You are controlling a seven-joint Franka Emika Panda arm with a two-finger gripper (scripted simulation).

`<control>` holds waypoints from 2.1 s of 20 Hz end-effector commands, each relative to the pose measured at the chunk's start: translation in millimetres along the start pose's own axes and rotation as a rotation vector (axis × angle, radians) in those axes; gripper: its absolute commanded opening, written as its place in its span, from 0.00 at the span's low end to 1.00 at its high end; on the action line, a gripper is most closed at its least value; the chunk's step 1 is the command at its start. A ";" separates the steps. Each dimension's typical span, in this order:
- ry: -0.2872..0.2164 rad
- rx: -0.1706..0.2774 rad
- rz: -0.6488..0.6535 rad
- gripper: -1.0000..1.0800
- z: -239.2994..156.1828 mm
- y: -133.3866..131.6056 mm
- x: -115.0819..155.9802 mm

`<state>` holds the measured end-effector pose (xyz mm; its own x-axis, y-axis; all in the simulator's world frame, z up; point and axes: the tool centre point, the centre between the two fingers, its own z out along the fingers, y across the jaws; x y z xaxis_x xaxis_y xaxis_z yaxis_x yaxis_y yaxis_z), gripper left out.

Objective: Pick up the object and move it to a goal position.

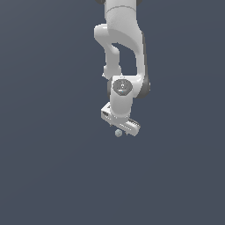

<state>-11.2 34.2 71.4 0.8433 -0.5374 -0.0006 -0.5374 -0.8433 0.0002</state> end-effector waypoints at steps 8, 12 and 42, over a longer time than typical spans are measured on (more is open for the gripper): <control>0.000 0.000 0.003 0.96 26.5 0.7 -0.6; 0.001 0.000 0.005 0.96 43.9 0.9 -0.8; 0.001 0.000 0.005 0.00 0.1 -29.9 8.3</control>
<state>7.2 50.9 61.1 0.8407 -0.5415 -0.0009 -0.5415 -0.8407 0.0007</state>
